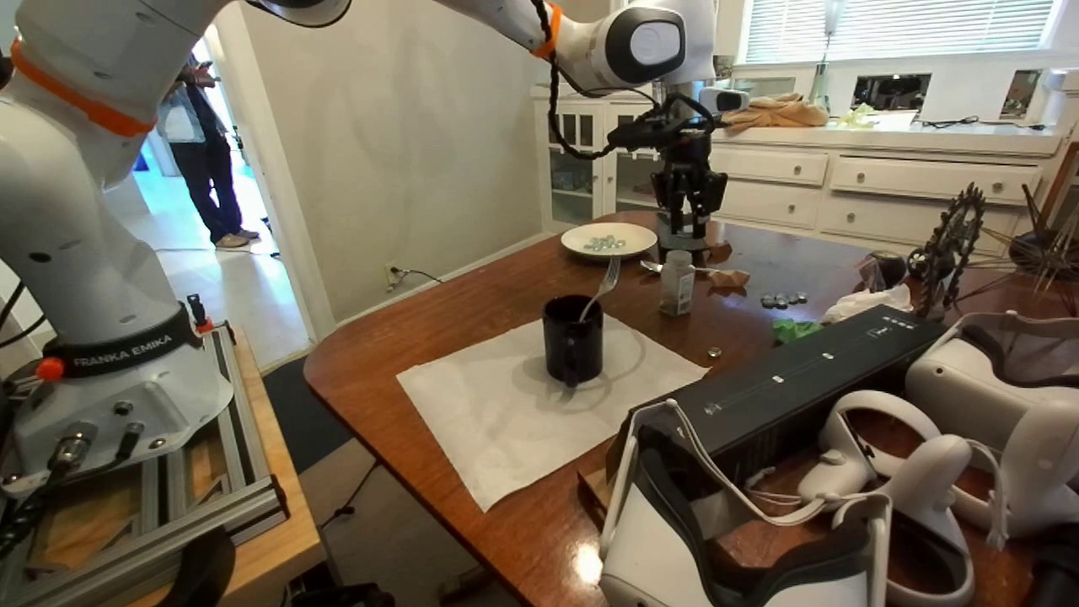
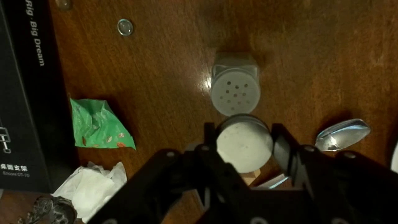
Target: Pick up the silver lid and put it on the glass container
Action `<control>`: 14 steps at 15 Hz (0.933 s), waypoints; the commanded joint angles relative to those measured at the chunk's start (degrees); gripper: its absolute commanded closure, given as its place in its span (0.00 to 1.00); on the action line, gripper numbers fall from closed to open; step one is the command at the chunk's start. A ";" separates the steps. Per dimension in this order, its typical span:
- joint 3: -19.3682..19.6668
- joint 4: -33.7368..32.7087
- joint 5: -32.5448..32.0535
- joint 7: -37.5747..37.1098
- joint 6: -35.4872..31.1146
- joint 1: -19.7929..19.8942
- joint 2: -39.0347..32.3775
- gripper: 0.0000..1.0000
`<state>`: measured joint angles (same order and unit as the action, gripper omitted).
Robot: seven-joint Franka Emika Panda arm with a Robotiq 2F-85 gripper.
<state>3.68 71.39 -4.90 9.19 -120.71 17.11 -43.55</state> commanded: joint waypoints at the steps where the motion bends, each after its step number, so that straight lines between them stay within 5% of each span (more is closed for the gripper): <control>1: 1.40 5.27 0.21 -1.10 -4.07 -2.00 2.54 0.77; 14: 1.59 17.66 4.55 -2.66 -10.90 -2.18 10.43 0.77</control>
<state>4.61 83.02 -1.56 7.77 -129.99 15.47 -37.86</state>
